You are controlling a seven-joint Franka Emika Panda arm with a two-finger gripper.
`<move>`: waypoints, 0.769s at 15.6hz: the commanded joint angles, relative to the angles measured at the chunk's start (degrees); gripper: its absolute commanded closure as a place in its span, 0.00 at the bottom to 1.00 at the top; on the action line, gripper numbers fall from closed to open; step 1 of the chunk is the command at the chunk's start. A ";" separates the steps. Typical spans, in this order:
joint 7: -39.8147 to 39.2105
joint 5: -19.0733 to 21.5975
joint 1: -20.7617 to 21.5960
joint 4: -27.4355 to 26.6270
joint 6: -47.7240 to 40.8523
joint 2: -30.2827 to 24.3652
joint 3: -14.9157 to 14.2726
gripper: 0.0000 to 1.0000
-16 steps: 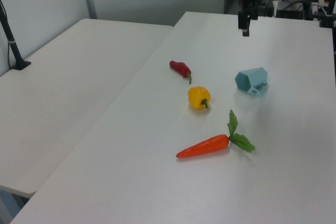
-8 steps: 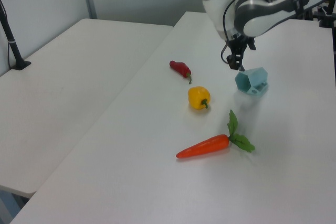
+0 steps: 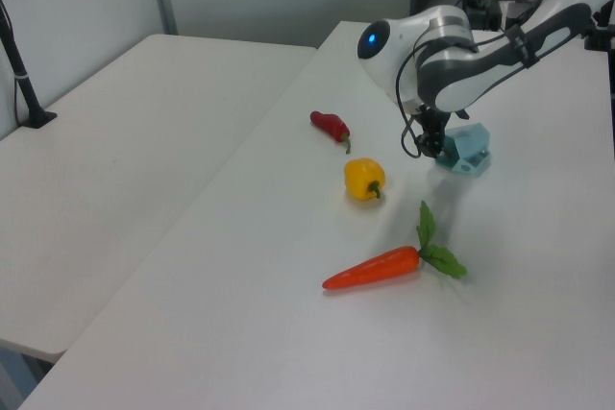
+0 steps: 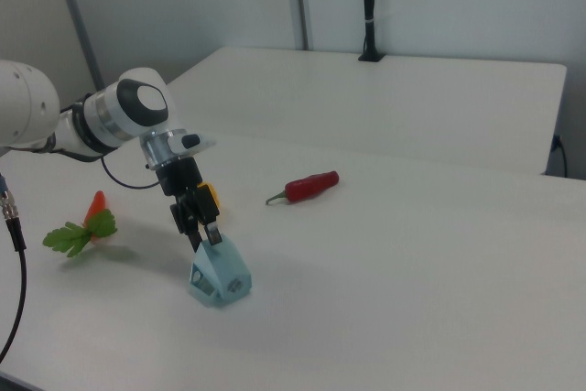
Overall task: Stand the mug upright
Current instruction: 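Close the gripper on the mug's rim and grip it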
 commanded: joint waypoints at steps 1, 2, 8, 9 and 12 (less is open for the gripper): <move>1.02 -3.45 0.81 0.38 -3.78 1.81 -0.27 0.23; 1.02 -3.89 1.07 0.03 -3.69 1.99 -0.27 0.28; 0.67 -6.88 0.98 -1.11 -4.92 2.43 -0.27 0.53; 0.58 -7.14 0.98 -1.11 -5.53 2.34 -0.27 0.59; -0.90 -8.19 0.81 -0.94 -7.03 2.17 -0.27 0.74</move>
